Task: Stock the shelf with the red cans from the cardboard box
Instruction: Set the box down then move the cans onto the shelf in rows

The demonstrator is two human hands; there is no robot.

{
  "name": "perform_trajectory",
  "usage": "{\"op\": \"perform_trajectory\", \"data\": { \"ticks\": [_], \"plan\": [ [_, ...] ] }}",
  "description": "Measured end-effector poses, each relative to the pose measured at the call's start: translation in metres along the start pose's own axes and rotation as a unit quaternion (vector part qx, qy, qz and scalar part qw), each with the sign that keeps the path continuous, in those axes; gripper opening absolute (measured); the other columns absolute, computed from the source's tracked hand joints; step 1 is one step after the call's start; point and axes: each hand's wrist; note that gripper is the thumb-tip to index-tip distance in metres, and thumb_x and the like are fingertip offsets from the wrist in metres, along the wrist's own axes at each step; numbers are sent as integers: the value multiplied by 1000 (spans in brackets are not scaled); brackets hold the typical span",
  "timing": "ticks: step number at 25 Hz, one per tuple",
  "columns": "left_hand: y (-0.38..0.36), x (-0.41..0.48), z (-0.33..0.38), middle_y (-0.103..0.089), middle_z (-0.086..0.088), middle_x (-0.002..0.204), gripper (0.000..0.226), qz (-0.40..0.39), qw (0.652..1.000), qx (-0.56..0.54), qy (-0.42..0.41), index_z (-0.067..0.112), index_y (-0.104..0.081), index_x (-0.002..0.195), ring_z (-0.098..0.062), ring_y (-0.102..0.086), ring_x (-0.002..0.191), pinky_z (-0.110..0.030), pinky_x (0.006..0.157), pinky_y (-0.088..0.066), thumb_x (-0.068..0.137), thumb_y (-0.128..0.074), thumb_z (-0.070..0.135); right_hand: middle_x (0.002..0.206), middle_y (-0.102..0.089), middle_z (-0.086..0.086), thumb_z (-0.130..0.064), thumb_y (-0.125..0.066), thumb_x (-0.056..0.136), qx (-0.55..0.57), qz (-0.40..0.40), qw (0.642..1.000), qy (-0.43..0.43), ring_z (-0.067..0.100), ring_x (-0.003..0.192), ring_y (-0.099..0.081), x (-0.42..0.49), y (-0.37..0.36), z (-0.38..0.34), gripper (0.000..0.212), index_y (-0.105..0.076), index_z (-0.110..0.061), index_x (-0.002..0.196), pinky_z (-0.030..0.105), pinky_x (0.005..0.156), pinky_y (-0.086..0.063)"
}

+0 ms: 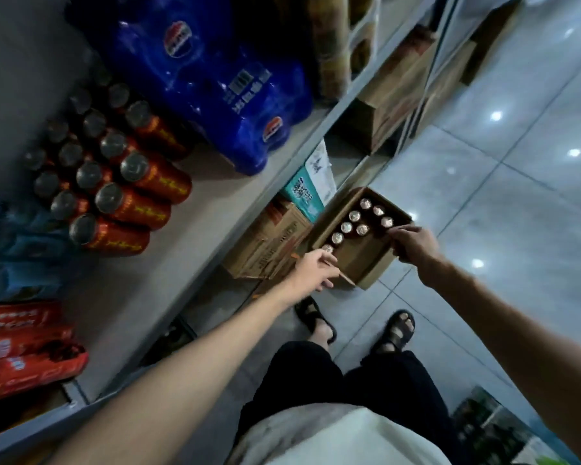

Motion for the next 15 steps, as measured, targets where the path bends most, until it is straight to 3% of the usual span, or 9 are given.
{"op": "perform_trajectory", "data": {
  "ticks": [3,7,10,13,15],
  "plan": [
    [-29,36,-4,-62,-13,95,15,29,992,-77,90,9,-51,108,-14,-56,60,-19,49,-38,95,-52,3,72,-55,12,-3,-54,93,-24,-28,999,-15,19,57,-48,25,23,35,15,-67,-7,86,23,48,-39],
    [-62,115,-36,-62,-4,83,12,23,980,-110,166,12,-49,110,-15,-58,60,-18,44,-44,98,-49,11,74,-63,12,-8,-50,96,-112,-43,993,-25,19,55,-56,79,22,95,18,-67,-1,98,27,52,-43],
    [-93,218,-94,-59,-4,86,15,19,971,-94,220,13,-47,112,-17,-58,62,-25,52,-47,97,-51,12,70,-67,4,-20,-53,96,-201,-48,978,-26,16,56,-62,153,11,169,18,-67,-8,94,26,50,-47],
    [-117,332,-166,-54,-12,105,24,44,961,-66,264,8,-50,118,-26,-61,77,-29,60,-48,96,-52,16,87,-72,10,-26,-55,95,-297,-52,953,-30,25,77,-69,240,-11,246,17,-67,-13,96,37,67,-57],
    [-124,390,-204,-52,-16,114,40,68,952,-61,294,5,-46,132,-29,-59,77,-29,60,-48,96,-51,22,103,-70,17,-32,-54,96,-391,-61,918,12,36,95,-65,291,-27,281,26,-65,-10,106,43,79,-54]
  ]
}}
Point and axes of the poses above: each hand's wrist, its own x-axis towards the middle knuckle, its own y-axis out of the back of the hand, z = x × y
